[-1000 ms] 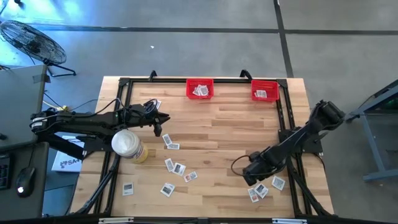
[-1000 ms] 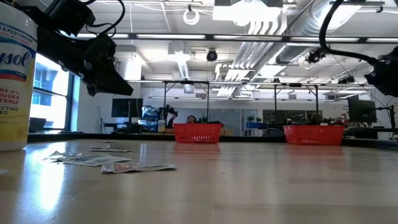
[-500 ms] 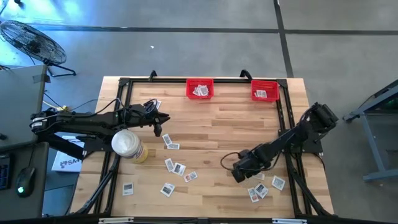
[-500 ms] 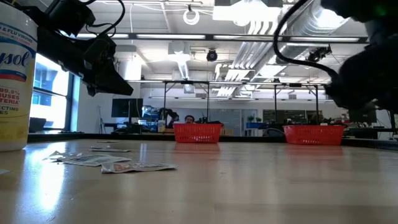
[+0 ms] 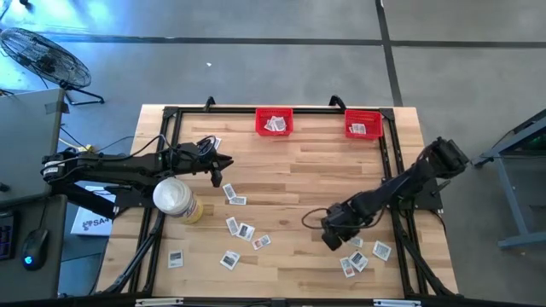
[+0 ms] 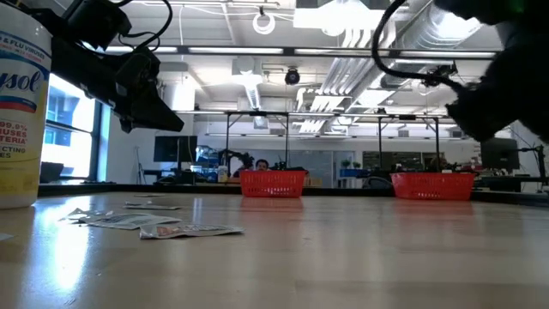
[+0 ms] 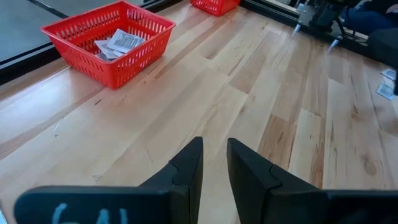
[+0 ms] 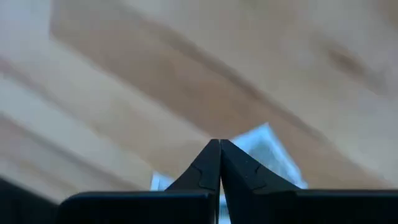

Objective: Pick & Place First Aid Supplies
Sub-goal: Put the ointment pack into the right red bin, then put the towelette pack into the left red bin

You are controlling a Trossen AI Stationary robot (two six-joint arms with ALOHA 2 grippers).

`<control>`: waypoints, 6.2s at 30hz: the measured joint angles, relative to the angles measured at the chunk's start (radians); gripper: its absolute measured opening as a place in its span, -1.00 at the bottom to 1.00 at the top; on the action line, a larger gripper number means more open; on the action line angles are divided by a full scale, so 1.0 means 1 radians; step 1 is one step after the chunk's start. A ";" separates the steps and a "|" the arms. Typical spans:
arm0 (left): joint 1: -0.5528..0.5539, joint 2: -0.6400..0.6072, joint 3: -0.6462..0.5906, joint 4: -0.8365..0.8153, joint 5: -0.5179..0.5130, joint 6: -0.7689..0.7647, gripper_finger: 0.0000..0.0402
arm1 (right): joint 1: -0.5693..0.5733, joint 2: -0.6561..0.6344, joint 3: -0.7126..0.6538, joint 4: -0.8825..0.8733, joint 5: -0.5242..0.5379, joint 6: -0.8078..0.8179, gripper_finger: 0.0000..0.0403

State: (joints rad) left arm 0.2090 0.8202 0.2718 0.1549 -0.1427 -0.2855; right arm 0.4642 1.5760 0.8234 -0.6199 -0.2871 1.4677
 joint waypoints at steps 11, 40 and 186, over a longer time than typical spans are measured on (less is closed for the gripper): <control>0.000 0.000 0.000 0.000 0.000 0.000 -0.65 | 0.073 0.048 -0.001 -0.034 0.018 0.053 -0.98; 0.000 0.000 0.000 0.000 0.000 0.000 -0.65 | -0.385 -0.005 0.003 0.007 0.391 -0.458 -0.79; 0.000 0.000 0.000 0.000 0.000 0.000 -0.65 | 0.137 0.021 -0.056 -0.080 -0.367 0.290 0.57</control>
State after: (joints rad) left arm 0.2089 0.8200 0.2718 0.1549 -0.1429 -0.2855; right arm 0.6009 1.5970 0.7676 -0.6998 -0.6544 1.7576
